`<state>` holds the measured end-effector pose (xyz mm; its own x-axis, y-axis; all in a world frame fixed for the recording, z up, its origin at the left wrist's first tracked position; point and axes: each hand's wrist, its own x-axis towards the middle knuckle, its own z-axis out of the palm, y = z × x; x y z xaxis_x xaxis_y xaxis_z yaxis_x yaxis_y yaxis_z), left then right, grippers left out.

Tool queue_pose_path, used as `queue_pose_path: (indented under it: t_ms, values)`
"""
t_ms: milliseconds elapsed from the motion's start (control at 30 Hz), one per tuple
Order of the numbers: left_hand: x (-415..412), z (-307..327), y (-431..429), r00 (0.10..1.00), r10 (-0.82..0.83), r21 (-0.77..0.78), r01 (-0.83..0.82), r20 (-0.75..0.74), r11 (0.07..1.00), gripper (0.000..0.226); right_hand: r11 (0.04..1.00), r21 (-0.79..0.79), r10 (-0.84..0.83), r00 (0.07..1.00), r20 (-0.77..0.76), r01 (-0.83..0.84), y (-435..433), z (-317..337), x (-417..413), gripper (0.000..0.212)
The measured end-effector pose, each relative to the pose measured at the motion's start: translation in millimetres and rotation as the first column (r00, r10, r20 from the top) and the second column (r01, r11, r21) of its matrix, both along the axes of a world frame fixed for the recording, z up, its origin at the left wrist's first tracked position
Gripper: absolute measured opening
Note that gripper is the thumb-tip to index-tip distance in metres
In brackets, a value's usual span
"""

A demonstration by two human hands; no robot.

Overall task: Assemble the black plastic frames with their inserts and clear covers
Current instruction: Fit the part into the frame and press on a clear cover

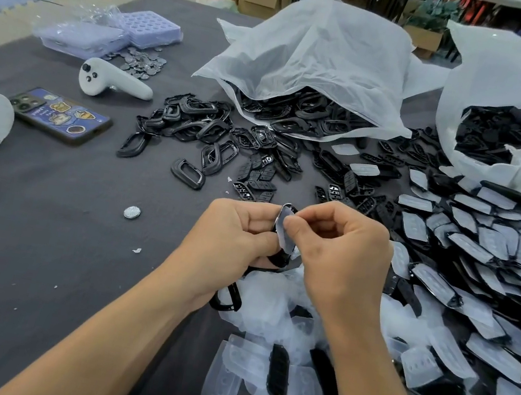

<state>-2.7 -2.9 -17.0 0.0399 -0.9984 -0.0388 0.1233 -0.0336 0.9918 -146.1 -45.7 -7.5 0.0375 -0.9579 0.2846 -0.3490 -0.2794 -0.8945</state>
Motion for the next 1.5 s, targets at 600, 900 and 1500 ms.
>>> queue_pose_path:
  t_ms: [600, 900, 1500]
  values:
    - [-5, -6, -5, 0.991, 0.111, 0.103, -0.103, -0.080, 0.989, 0.040, 0.954, 0.225, 0.145, 0.963, 0.226, -0.196, -13, -7, -3, 0.018]
    - [-10, 1, 0, 0.996, 0.078, 0.047, -0.079, 0.040, 0.996, 0.040, 0.971, 0.192, 0.105, 0.976, 0.191, -0.142, -14, -10, -3, 0.011]
    - [-8, 0, -1, 0.925, 0.243, -0.071, -0.233, 0.293, 0.970, 0.026, 0.977, 0.139, 0.142, 0.977, 0.158, -0.164, -8, -8, 3, 0.021]
